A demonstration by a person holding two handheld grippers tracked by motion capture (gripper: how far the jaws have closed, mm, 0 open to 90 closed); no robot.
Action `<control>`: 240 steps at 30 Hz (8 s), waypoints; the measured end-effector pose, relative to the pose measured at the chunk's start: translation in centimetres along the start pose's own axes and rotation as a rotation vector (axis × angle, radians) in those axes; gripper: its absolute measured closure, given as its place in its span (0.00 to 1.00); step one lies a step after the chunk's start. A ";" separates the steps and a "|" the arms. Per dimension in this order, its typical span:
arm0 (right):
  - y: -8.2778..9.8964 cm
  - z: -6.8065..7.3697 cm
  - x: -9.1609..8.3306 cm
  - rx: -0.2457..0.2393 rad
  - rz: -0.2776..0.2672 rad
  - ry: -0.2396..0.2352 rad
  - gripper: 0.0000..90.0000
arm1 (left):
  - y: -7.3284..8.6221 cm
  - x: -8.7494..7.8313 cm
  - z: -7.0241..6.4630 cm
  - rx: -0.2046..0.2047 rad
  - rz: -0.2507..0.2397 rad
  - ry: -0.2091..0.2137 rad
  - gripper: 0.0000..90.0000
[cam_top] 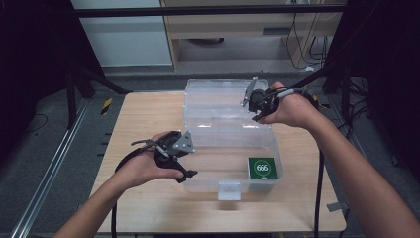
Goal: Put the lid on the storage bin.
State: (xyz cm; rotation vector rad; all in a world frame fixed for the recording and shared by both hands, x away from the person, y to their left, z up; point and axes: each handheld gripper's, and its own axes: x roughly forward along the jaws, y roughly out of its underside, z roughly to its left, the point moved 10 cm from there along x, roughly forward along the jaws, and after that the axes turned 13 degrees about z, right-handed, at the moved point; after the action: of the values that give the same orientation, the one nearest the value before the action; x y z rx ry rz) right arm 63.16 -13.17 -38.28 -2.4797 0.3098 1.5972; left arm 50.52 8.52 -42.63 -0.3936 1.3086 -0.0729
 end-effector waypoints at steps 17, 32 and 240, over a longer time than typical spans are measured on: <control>-0.8 0.2 1.1 -0.107 0.051 0.007 0.88 | -1.9 2.1 -3.4 0.142 0.042 0.087 0.37; -0.8 0.1 1.3 -0.118 0.030 0.013 0.88 | 0.8 4.5 -4.0 0.191 0.229 0.071 0.57; 3.3 12.6 -2.6 -0.190 -0.124 0.092 0.90 | 0.0 -5.4 10.4 -0.487 -0.158 0.007 1.00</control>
State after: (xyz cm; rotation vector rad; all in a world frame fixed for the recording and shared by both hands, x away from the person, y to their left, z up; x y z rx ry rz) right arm 50.22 -12.88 -41.16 -2.6591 0.0149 1.5313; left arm 58.92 12.49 -35.51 -0.9120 1.2940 0.1157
